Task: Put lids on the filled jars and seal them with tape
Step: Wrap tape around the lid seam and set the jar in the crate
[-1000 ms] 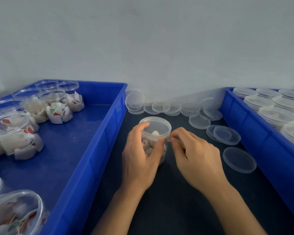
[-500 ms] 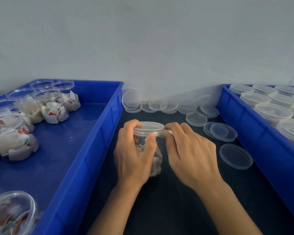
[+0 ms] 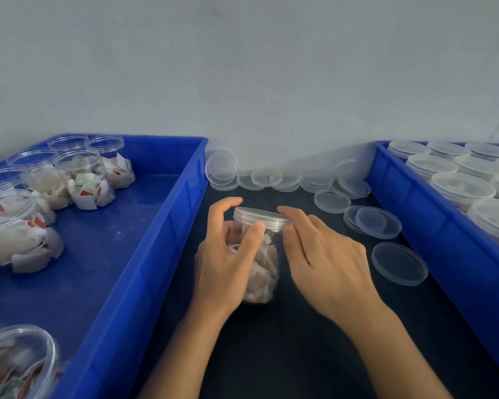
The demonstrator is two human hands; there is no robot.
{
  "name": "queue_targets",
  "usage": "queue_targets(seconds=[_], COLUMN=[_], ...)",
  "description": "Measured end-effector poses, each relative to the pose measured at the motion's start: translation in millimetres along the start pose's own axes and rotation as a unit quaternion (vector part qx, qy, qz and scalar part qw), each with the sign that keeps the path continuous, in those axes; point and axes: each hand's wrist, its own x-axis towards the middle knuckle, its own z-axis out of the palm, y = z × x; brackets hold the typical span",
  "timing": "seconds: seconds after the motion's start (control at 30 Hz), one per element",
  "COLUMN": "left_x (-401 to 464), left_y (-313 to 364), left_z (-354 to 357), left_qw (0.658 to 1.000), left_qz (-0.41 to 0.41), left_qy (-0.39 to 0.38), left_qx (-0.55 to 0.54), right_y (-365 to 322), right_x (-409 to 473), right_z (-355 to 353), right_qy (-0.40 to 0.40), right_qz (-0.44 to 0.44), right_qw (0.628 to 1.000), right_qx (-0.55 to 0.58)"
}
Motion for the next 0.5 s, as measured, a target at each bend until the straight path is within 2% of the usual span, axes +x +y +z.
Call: queue_targets(seconds=[0.17,0.27,0.4,0.5], left_x=[-3,-3,-3,-1], left_y=[2,4,2,2], left_z=[7,11,9,6], left_qw=[0.999,0.998,0.999,0.998], left_qz=[-0.037,-0.030,-0.042,-0.057], left_qy=[-0.031,-0.006,0.017,0.022], left_qx=[0.020,0.047,0.007,-0.025], right_y=[-4,-6,-2,7], right_x=[-2,-2,0,4], right_z=[0,1,1,1], right_qy=[-0.007,-0.010,-0.058,-0.064], right_qz=[0.007,0.004,0.011,0.027], right_qw=[1.000,0.999,0.990,0.976], right_qx=[0.013,0.039,0.127,0.206])
